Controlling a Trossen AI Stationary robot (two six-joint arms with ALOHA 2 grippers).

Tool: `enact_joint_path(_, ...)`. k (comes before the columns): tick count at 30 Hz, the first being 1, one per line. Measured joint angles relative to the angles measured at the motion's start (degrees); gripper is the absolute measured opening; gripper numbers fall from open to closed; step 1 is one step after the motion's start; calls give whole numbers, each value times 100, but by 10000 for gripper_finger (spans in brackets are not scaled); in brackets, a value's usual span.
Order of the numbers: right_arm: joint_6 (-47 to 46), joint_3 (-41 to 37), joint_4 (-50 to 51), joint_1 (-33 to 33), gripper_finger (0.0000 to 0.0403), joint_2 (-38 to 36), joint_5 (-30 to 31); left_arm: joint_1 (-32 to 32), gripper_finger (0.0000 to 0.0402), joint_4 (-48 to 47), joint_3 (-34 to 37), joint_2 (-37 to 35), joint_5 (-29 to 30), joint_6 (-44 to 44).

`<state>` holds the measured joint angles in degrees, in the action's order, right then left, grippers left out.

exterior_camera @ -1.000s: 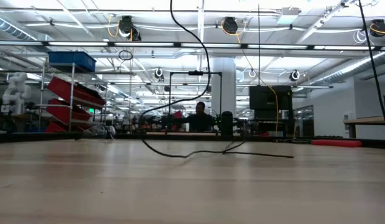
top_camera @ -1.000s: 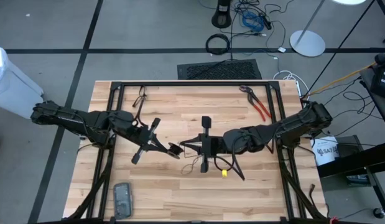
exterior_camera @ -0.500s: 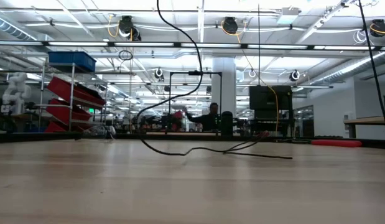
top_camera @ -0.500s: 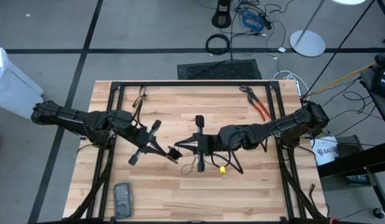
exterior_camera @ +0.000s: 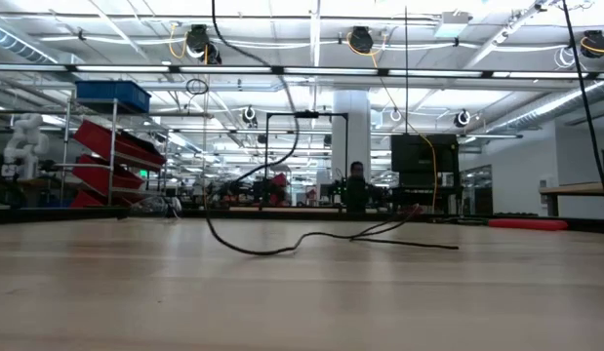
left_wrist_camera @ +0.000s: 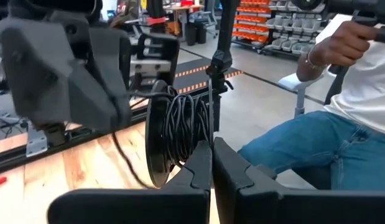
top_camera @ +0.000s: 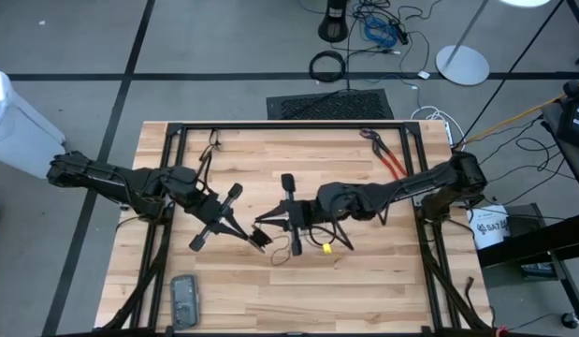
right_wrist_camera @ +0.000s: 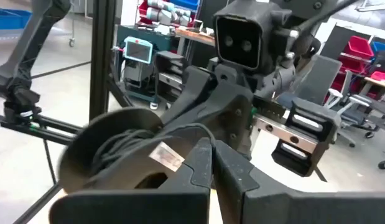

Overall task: Coil cords
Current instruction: Coil the black wire onto the spool

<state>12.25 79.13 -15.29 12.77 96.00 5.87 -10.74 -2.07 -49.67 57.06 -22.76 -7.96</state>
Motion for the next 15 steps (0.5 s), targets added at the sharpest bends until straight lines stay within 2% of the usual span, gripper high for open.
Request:
enact_joint_path(4,2,0,-168,-70,0,56,-78,2,2,7,0,17,-2,-45)
enact_joint_path(10,-274,0,-407,-196,0,53,-648,5,2,225,0,235,4,-510)
enact_joint_path(15,-405,0,-243,-219,0,53,-669,4,2,508,0,410,2,-823)
